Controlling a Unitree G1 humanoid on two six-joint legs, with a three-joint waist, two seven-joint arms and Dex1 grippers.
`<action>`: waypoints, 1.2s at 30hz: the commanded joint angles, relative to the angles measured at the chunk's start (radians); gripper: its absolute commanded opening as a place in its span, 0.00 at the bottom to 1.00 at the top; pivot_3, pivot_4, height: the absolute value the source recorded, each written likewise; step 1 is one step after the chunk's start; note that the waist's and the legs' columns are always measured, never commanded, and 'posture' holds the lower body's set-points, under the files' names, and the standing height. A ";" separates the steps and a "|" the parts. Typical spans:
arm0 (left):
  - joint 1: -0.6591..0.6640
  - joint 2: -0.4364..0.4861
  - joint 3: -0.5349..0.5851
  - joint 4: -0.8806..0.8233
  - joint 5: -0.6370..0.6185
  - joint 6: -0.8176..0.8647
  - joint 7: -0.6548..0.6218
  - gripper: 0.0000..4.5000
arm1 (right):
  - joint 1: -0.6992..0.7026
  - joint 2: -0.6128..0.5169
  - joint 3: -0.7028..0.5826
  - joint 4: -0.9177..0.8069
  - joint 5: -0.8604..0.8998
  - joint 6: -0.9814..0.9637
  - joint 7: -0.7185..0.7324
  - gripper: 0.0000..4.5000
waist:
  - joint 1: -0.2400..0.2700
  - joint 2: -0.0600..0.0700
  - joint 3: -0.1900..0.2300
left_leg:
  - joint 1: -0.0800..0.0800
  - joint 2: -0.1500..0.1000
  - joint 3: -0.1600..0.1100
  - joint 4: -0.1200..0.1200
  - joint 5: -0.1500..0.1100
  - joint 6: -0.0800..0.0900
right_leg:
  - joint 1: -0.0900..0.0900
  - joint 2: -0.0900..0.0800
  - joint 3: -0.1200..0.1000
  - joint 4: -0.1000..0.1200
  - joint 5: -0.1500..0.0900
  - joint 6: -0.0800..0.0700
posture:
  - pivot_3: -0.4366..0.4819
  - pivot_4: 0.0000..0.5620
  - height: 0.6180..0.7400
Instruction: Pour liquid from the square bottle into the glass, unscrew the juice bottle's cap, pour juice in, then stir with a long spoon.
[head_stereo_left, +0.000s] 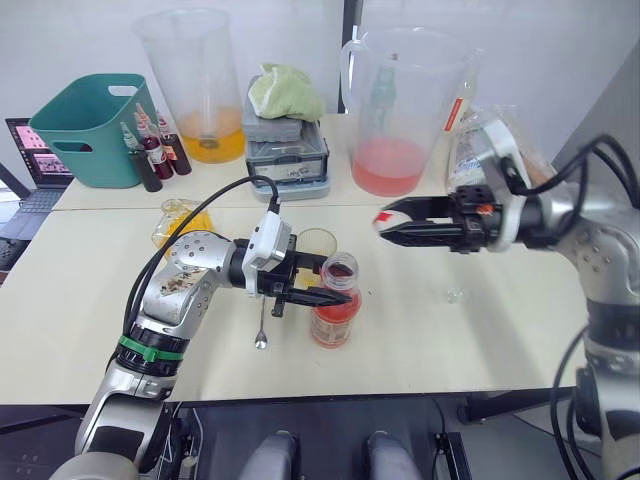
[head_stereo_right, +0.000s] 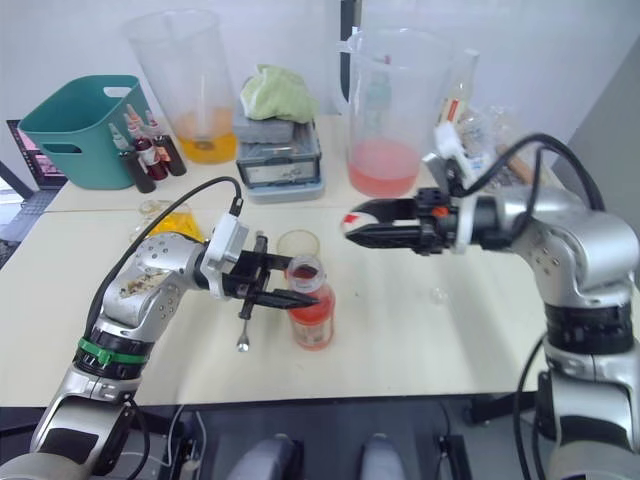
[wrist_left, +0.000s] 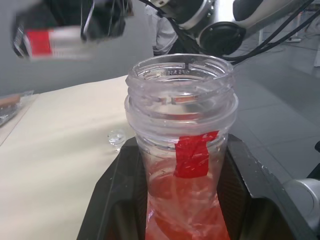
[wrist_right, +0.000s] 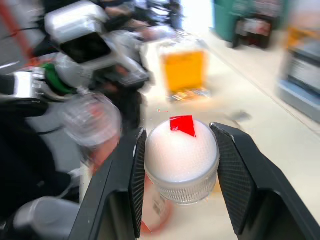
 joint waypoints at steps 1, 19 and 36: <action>0.023 0.011 -0.035 0.002 0.028 0.014 -0.015 0.32 | 0.115 0.017 -0.051 -0.100 -0.018 0.011 -0.142 0.37 | -0.003 0.000 0.000 | 0.000 0.000 0.000 0.000 0.000 0.000 | 0.000 0.000 0.000 0.000 0.000 0.000 | 0.48 0.27 1.00; 0.015 0.014 -0.029 0.000 0.026 0.015 -0.008 0.32 | 0.534 0.254 0.087 -0.058 -0.291 -0.328 -0.436 0.37 | -0.006 0.000 0.000 | 0.004 -0.001 0.001 0.000 0.000 0.000 | 0.003 0.000 0.001 0.000 0.000 0.000 | 0.48 0.27 1.00; -0.008 0.057 0.054 -0.011 -0.057 0.092 -0.010 0.32 | 0.494 0.249 0.038 -0.250 -0.129 -0.284 -0.390 1.00 | -0.017 0.001 0.000 | 0.013 0.001 0.000 -0.001 -0.001 0.002 | 0.014 0.003 0.001 -0.004 0.000 0.001 | 0.48 0.27 1.00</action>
